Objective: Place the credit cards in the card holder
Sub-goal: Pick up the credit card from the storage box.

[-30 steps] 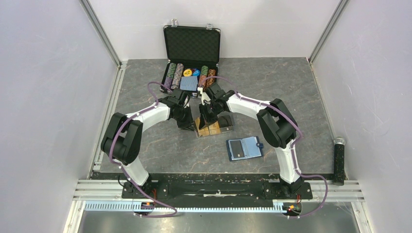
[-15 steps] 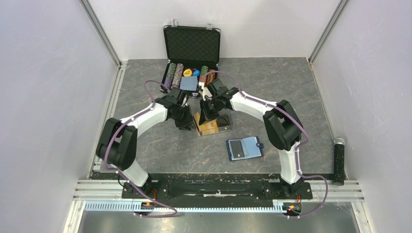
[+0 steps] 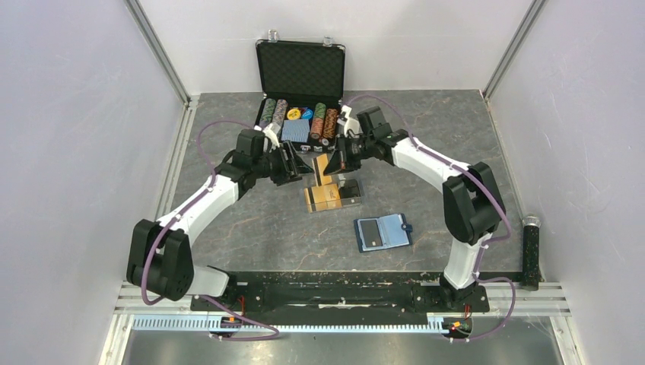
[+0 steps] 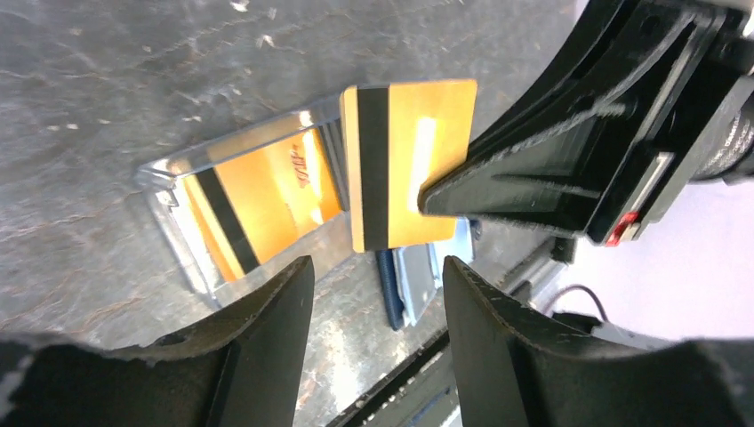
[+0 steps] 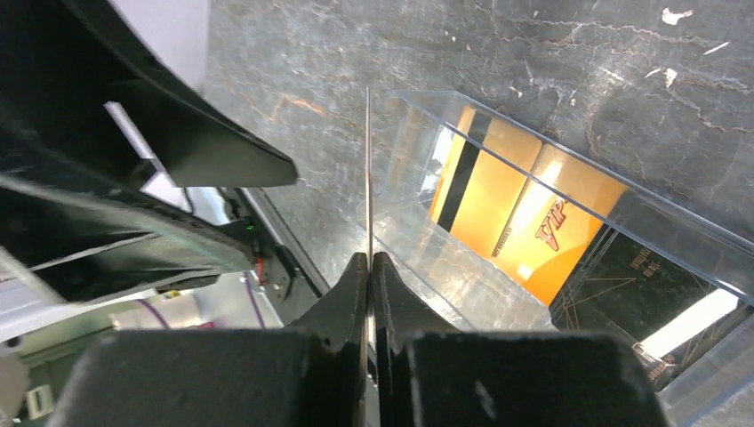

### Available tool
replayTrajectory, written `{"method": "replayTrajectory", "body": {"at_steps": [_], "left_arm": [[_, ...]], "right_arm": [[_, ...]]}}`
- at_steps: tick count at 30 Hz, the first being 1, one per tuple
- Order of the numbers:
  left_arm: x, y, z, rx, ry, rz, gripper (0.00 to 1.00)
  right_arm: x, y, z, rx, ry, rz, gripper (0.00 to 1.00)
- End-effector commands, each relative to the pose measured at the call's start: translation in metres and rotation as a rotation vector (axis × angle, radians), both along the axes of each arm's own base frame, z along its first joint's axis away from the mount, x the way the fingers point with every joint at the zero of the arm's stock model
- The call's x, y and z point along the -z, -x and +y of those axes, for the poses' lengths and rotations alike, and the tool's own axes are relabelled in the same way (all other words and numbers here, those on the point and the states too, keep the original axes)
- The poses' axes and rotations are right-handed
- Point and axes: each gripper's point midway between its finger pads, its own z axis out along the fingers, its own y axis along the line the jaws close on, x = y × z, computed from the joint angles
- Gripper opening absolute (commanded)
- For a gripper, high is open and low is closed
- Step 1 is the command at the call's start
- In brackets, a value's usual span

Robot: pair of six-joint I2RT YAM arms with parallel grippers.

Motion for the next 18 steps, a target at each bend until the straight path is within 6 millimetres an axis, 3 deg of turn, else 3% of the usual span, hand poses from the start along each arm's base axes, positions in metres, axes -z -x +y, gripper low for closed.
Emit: {"method": "replayTrajectory", "body": {"at_steps": [1, 13, 15, 18], "left_arm": [[-0.040, 0.002, -0.029, 0.127, 0.239, -0.099, 0.62], [-0.046, 0.005, -0.043, 0.173, 0.400, -0.120, 0.56], [-0.052, 0.006, -0.045, 0.182, 0.425, -0.135, 0.44], [-0.061, 0.008, -0.047, 0.200, 0.455, -0.156, 0.16]], "right_arm": [[-0.060, 0.002, 0.002, -0.028, -0.200, -0.044, 0.00], [-0.098, 0.012, 0.002, -0.034, -0.385, -0.040, 0.00], [-0.098, 0.012, 0.002, -0.037, -0.389, -0.043, 0.03], [-0.093, 0.013, 0.001, -0.035, -0.381, -0.048, 0.22]]}}
